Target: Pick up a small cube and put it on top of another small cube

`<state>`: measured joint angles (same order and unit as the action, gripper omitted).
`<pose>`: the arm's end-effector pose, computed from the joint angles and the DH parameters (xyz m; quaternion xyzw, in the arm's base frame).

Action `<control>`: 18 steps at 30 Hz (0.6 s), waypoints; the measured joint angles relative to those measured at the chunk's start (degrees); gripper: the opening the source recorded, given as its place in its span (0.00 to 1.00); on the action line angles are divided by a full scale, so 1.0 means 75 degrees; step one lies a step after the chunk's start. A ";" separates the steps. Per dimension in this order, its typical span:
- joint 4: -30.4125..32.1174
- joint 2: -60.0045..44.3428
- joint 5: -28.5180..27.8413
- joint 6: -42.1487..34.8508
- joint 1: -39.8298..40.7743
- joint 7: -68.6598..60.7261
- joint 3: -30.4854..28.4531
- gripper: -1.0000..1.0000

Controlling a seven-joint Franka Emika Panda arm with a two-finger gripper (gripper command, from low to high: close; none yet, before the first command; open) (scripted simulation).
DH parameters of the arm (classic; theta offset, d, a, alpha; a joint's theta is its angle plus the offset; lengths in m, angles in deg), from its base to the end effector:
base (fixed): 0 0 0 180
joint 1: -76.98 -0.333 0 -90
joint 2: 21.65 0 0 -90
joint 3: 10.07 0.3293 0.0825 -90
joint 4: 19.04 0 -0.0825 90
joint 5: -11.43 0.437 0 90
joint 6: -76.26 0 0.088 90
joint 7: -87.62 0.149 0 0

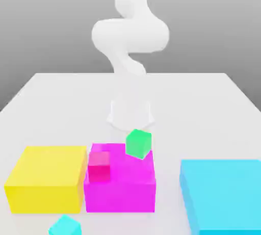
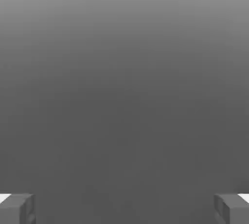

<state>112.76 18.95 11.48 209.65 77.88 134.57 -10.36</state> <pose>0.4521 -0.0099 0.6587 -0.8518 0.3807 -0.3308 0.1419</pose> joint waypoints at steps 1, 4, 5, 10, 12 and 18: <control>0.0001 -0.0301 0.0003 0.0093 0.0051 0.0064 -0.0018 0.50; 0.0004 -0.1153 0.0024 0.0355 0.0207 0.0236 -0.0060 0.50; 0.0005 -0.1431 0.0026 0.0441 0.0252 0.0296 -0.0080 0.50; 0.0010 -0.2817 0.0040 0.0869 0.0451 0.0590 -0.0202 0.50; 0.0012 -0.3370 0.0053 0.1040 0.0525 0.0703 -0.0258 0.50; 0.0018 -0.5032 0.0140 0.1553 0.0770 0.1005 -0.0438 0.50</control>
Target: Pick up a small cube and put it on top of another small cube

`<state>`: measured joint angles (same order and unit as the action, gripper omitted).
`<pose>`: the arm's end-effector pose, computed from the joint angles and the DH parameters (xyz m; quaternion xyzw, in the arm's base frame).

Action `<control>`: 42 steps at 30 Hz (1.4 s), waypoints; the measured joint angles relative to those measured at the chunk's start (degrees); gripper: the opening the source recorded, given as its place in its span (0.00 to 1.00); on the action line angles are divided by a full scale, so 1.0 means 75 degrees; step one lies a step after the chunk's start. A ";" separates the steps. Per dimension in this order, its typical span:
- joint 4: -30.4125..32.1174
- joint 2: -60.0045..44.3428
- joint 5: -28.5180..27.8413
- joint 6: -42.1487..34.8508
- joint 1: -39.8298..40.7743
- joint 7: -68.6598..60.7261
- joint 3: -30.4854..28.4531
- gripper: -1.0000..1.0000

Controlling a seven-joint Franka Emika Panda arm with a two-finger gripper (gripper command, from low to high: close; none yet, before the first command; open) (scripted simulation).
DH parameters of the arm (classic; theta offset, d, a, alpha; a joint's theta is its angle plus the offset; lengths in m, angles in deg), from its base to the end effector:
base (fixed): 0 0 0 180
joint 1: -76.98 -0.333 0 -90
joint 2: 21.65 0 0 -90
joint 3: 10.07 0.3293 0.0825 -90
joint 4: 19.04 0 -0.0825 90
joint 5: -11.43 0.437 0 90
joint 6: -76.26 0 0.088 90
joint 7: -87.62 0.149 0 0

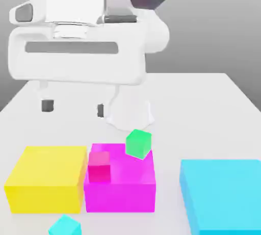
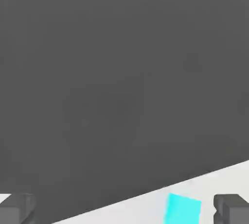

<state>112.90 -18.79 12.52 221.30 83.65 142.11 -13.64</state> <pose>0.5736 -0.1033 0.3354 -0.8326 0.5361 -0.1255 0.0597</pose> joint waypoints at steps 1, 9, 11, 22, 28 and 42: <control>0.0001 -0.0277 0.0023 0.0085 0.0059 0.0044 -0.0026 0.50; 0.0007 -0.2499 0.0283 0.0764 0.0349 0.0347 -0.0187 0.50; -0.0019 -0.3055 0.0371 0.0994 0.0425 0.0378 -0.0197 0.50; -0.0272 -0.4374 0.0574 0.1961 0.0589 0.0261 -0.0023 0.00; 0.0050 -0.3056 0.0349 0.0966 0.0462 0.0397 -0.0179 0.00; 0.2024 0.0824 -0.0202 -0.0923 0.0119 -0.0129 -0.0022 0.00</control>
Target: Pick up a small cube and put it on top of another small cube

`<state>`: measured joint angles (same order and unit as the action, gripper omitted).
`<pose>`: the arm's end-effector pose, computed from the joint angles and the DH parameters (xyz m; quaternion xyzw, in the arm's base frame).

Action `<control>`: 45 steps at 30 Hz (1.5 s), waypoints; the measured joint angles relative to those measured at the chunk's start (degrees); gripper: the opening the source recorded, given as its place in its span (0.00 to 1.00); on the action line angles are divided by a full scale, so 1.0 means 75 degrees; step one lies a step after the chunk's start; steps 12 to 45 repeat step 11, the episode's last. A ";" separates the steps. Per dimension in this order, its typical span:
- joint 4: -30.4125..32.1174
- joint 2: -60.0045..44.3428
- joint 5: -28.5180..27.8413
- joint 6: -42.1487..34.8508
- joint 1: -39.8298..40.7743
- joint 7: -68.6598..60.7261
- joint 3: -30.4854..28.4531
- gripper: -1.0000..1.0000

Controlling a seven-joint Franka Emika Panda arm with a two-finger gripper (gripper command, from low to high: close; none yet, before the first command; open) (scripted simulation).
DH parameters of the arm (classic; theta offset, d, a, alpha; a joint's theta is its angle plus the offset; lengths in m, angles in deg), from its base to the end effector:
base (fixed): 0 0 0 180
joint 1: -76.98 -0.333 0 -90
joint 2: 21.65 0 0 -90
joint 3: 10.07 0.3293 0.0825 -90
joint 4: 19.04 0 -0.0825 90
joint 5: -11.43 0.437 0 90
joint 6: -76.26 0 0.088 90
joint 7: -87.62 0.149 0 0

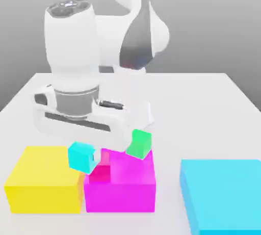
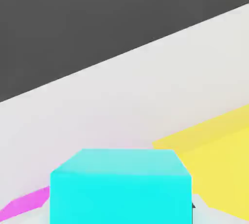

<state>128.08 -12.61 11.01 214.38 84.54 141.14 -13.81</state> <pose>0.4622 -0.0914 0.2520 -0.8459 0.5333 0.0008 0.0026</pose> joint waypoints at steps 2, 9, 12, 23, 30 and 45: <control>0.0286 0.0550 -0.0039 -0.0265 -0.0031 -0.0108 0.0041 0.00; 0.0869 -0.0054 -0.0024 0.0921 -0.0060 -0.0236 0.0068 1.00; 0.0869 -0.0054 -0.0024 0.0921 -0.0060 -0.0236 0.0068 1.00; 0.0869 -0.0054 -0.0024 0.0921 -0.0060 -0.0236 0.0068 1.00; 0.0869 -0.0054 -0.0024 0.0921 -0.0060 -0.0236 0.0068 1.00; 0.0869 -0.0054 -0.0024 0.0921 -0.0060 -0.0236 0.0068 1.00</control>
